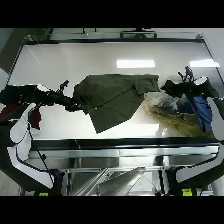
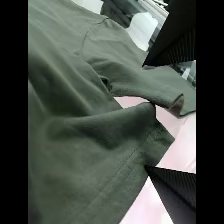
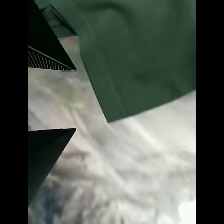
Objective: Fold the shirts.
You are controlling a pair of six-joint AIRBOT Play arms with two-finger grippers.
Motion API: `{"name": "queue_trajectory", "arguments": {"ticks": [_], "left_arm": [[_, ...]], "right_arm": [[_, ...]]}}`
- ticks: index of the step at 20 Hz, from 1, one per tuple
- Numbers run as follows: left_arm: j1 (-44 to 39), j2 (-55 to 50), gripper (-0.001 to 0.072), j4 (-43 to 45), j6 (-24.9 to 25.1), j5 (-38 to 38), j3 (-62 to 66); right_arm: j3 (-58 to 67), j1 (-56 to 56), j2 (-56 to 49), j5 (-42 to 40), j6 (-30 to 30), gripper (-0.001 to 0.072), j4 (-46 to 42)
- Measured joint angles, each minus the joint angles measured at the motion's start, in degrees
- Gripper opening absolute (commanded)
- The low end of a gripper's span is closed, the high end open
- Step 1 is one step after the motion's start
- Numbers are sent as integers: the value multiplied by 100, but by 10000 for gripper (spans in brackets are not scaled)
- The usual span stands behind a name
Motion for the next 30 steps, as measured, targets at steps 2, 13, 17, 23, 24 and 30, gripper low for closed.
{"name": "queue_trajectory", "arguments": {"ticks": [2, 13, 17, 23, 24, 30], "left_arm": [[-136, -11, 548, 4, 0, 157, -44], [59, -35, 25, 199, 0, 505, -83], [127, -31, 25, 173, 15, 562, -52], [146, -28, 25, 138, 92, 341, 566], [149, -20, 25, 133, 92, 219, 754], [149, 367, 25, 120, 107, -302, 1705]], "right_arm": [[153, -85, -240, -15, -37, 401, 111], [649, -105, -1209, 116, -566, 358, 1460], [732, 81, -1408, 195, -702, 86, 1681], [846, 258, -1499, 476, -1432, 15, 2592], [874, 267, -1445, 562, -1543, 14, 2798], [951, 264, -492, 789, -1963, 14, 3401]]}}
